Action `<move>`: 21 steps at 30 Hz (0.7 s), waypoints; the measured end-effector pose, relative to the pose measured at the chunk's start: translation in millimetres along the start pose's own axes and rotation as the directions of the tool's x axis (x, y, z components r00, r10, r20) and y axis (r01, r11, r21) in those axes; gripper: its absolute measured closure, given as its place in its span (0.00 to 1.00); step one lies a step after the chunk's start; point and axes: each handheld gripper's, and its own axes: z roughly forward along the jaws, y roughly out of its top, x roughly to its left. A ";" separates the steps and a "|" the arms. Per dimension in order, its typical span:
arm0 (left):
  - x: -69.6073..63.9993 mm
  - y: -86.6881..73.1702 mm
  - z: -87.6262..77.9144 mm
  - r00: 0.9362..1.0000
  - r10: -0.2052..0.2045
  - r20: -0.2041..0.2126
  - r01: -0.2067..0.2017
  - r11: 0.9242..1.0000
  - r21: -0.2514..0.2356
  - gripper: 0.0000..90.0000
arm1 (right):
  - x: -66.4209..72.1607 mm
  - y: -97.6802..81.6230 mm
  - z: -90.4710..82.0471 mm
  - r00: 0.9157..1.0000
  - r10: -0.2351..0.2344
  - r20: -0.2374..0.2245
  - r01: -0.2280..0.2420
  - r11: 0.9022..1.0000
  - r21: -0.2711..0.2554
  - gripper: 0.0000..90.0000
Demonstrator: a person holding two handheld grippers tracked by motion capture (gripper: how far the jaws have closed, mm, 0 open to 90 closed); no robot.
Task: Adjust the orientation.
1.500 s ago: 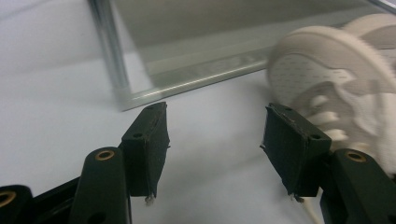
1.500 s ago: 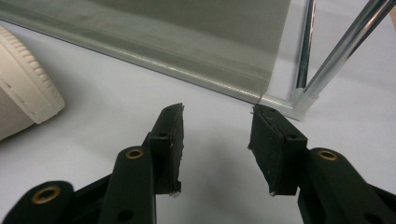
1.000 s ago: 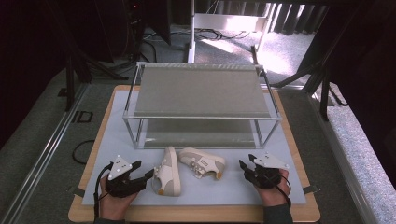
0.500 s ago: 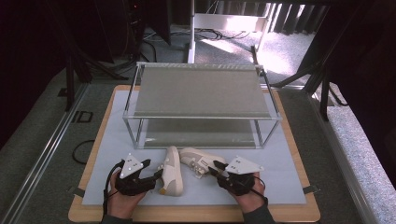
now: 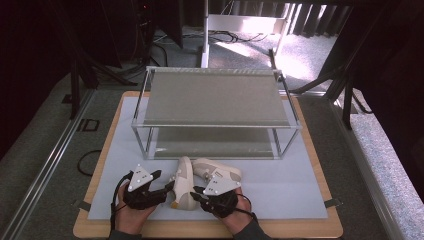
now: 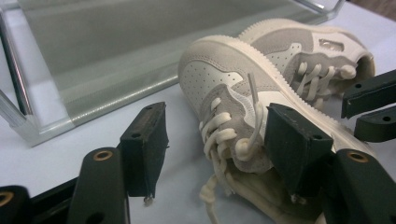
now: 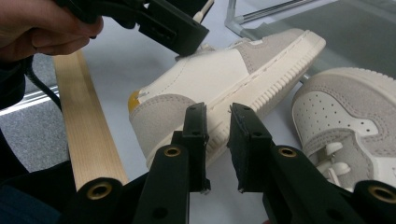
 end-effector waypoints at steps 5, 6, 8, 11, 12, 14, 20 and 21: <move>2.3 -3.4 -10.2 1.000 0.010 -0.020 -0.011 1.000 -0.022 0.48 | -2.3 -1.5 -1.3 1.000 0.004 -0.004 -0.004 1.000 0.000 0.86; 4.5 -5.7 -11.8 1.000 0.006 -0.014 -0.006 1.000 -0.017 0.49 | -2.7 -1.8 -1.5 1.000 0.008 -0.007 -0.008 1.000 0.000 0.86; 4.7 -8.5 -11.0 1.000 0.009 -0.013 -0.009 1.000 -0.009 0.50 | -2.6 -1.7 -1.7 1.000 0.005 -0.005 -0.005 1.000 0.001 0.86; 4.3 -10.6 -9.3 1.000 0.005 0.015 -0.005 1.000 0.002 0.54 | -2.4 -1.9 -1.8 1.000 0.005 -0.005 -0.005 1.000 0.000 0.86; 2.4 -12.5 -6.2 0.999 0.019 0.028 -0.019 1.000 0.014 0.56 | -2.4 -1.9 -1.6 1.000 0.007 -0.005 -0.007 1.000 -0.001 0.86; 1.6 -13.3 -4.3 0.999 0.027 0.027 -0.028 0.999 0.034 0.57 | -2.3 -1.7 -1.5 1.000 0.004 -0.005 -0.004 1.000 0.000 0.86; 2.2 -18.6 -3.9 0.998 0.029 0.049 -0.032 0.998 0.060 0.64 | -1.8 -2.3 -1.5 1.000 0.004 -0.002 -0.004 1.000 -0.004 0.86; 2.2 -18.6 -3.9 0.998 0.029 0.049 -0.032 0.998 0.060 0.64 | -1.8 -2.3 -1.5 1.000 0.004 -0.002 -0.004 1.000 -0.004 0.86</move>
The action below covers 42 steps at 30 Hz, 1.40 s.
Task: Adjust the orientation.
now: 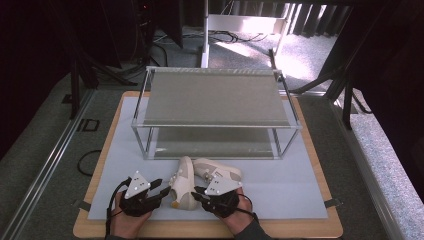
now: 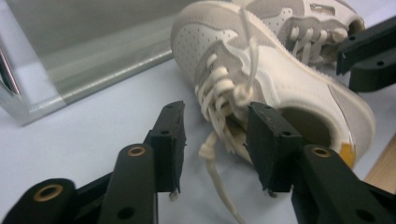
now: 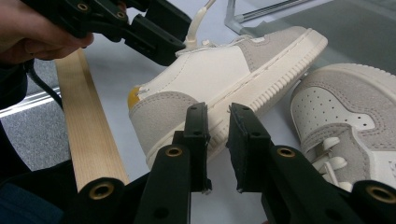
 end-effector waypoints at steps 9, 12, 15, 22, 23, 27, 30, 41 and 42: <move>2.6 -4.5 6.6 1.000 -0.021 0.015 0.021 0.999 0.032 0.67 | -0.4 -0.7 -0.7 1.000 0.000 0.003 0.000 1.000 0.000 0.86; 2.7 -5.2 8.2 1.000 -0.021 0.019 0.020 0.999 0.045 0.70 | -0.7 -1.3 -1.0 1.000 0.003 0.002 -0.003 1.000 -0.002 0.86; 1.6 -2.2 13.8 0.999 -0.019 0.029 0.017 0.999 0.046 0.72 | 0.1 -0.7 -0.1 1.000 -0.001 0.000 0.001 1.000 -0.003 0.86; 1.9 -0.9 23.3 0.997 -0.053 0.055 0.050 0.997 0.060 0.86 | 0.9 0.1 0.5 1.000 -0.004 0.001 0.004 1.000 -0.004 0.86; 2.8 -1.0 22.9 0.996 -0.065 0.063 0.062 0.996 0.058 0.88 | 1.0 0.2 0.4 1.000 -0.006 0.004 0.006 1.000 -0.003 0.86; 4.1 -0.7 20.5 0.994 -0.100 0.049 0.099 0.995 0.034 0.92 | 1.8 -1.2 -1.6 1.000 -0.018 0.013 0.018 1.000 -0.007 0.85; 7.8 -0.7 15.6 0.990 -0.130 0.049 0.130 0.992 0.006 0.93 | 1.8 -2.3 -5.2 1.000 -0.020 0.017 0.020 1.000 -0.020 0.85; 20.5 5.2 -4.5 0.986 -0.166 -0.034 0.164 0.984 -0.064 0.93 | -4.7 -5.4 -17.7 0.999 -0.013 0.049 0.015 0.999 -0.036 0.86; 21.5 6.3 -5.4 0.986 -0.165 -0.037 0.163 0.985 -0.063 0.93 | -6.4 -6.7 -19.9 0.998 -0.015 0.056 0.016 0.999 -0.035 0.86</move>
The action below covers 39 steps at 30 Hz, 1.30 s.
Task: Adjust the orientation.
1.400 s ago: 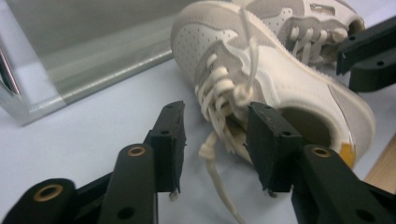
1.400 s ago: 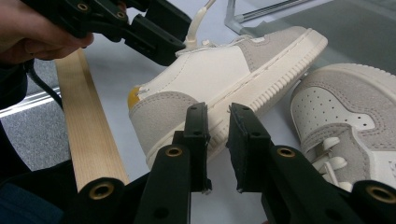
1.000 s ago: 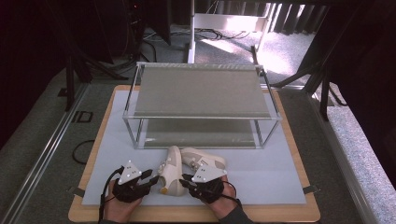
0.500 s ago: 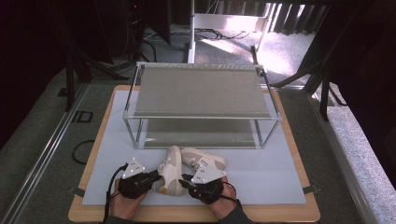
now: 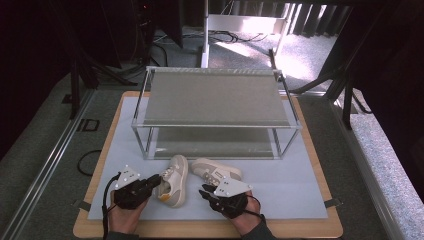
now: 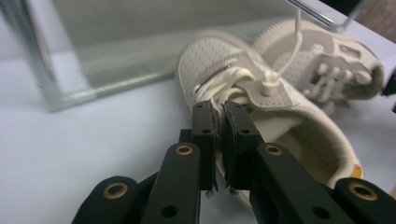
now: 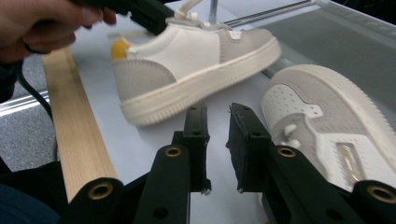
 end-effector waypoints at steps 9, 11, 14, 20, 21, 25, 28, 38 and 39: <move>-0.7 11.9 3.8 0.998 0.061 0.010 -0.061 0.998 0.007 0.93 | -16.4 -2.0 -17.6 0.998 0.020 0.057 -0.019 1.000 -0.022 0.86; -2.6 13.4 5.6 0.997 0.074 0.017 -0.074 0.997 0.011 0.93 | -20.9 -1.8 -22.7 0.997 0.024 0.073 -0.022 0.999 -0.029 0.86; -4.8 14.7 8.0 0.996 0.090 0.025 -0.090 0.996 0.011 0.93 | -27.7 -2.3 -30.2 0.995 0.036 0.094 -0.032 0.999 -0.041 0.86; -10.5 17.7 15.8 0.991 0.111 0.072 -0.112 0.994 0.011 0.93 | -39.7 -5.5 -42.2 0.989 0.053 0.135 -0.047 0.998 -0.052 0.86; -11.3 18.2 17.0 0.990 0.112 0.081 -0.113 0.994 0.007 0.93 | -41.3 -6.0 -43.8 0.989 0.058 0.139 -0.051 0.997 -0.052 0.86; -13.2 17.9 17.0 0.989 0.129 0.074 -0.129 0.992 0.007 0.92 | -46.0 -8.0 -48.4 0.986 0.066 0.152 -0.058 0.997 -0.058 0.86; -10.2 16.1 16.1 0.991 0.101 0.085 -0.101 0.995 -0.008 0.89 | -48.6 -8.2 -50.3 0.985 0.065 0.158 -0.056 0.997 -0.059 0.86; -8.6 18.4 4.4 0.992 0.089 0.085 -0.083 0.994 -0.072 0.70 | -57.1 -11.8 -51.7 0.986 0.076 0.149 -0.068 0.996 -0.057 0.81; -8.4 18.5 3.8 0.992 0.092 0.082 -0.086 0.994 -0.073 0.68 | -57.5 -12.2 -51.6 0.987 0.069 0.145 -0.062 0.997 -0.054 0.80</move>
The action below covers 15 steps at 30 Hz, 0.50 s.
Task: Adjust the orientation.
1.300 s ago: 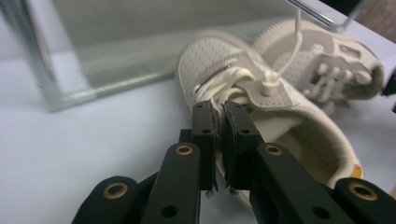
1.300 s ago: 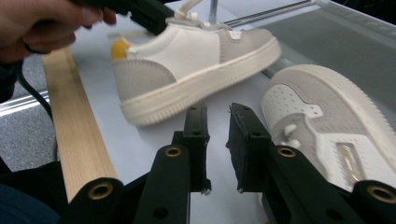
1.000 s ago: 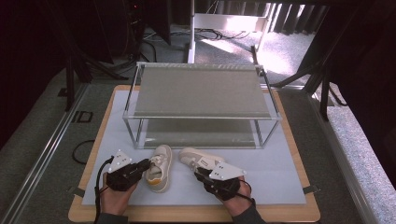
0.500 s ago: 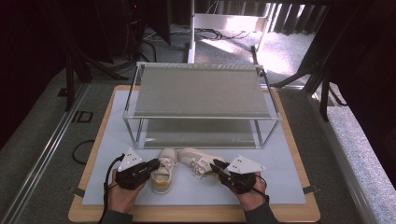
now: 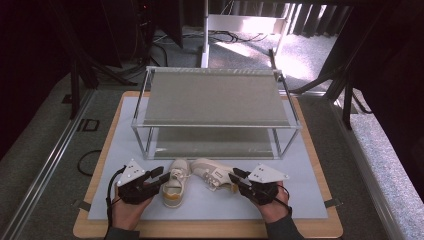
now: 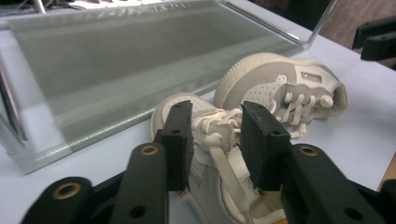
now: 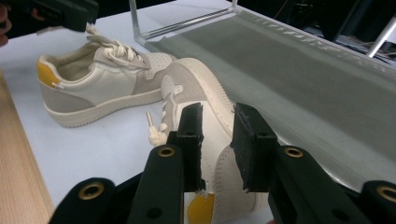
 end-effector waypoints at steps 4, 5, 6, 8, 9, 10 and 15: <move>-0.1 -0.7 -1.5 1.000 0.000 -0.013 0.000 1.000 -0.003 0.66 | 0.1 -0.7 2.4 1.000 -0.029 -0.003 0.029 0.999 0.019 0.80; -0.2 -0.9 -1.5 1.000 -0.002 -0.016 0.002 1.000 -0.003 0.66 | 0.3 -0.8 3.0 0.999 -0.034 -0.003 0.034 0.999 0.021 0.80; -0.2 -1.1 -1.4 1.000 -0.001 -0.019 0.001 1.000 -0.004 0.66 | 0.5 -1.0 3.6 0.999 -0.039 -0.007 0.039 0.999 0.021 0.79; -0.3 -1.4 -1.1 1.000 0.001 -0.020 -0.001 1.000 -0.003 0.65 | 0.9 -1.3 4.9 0.999 -0.051 -0.010 0.051 0.998 0.024 0.79; -0.5 -1.5 -1.0 1.000 0.002 -0.019 -0.002 1.000 -0.002 0.65 | 1.3 -1.3 5.8 0.998 -0.055 -0.013 0.055 0.998 0.026 0.79; -0.8 -1.5 -0.8 1.000 0.002 -0.020 -0.002 1.000 -0.003 0.65 | 1.7 -1.5 6.7 0.998 -0.063 -0.018 0.063 0.998 0.030 0.79; -2.8 -1.8 -0.1 1.000 0.004 -0.010 -0.004 1.000 -0.006 0.65 | 6.8 -2.3 11.5 0.992 -0.115 -0.049 0.117 0.992 0.044 0.83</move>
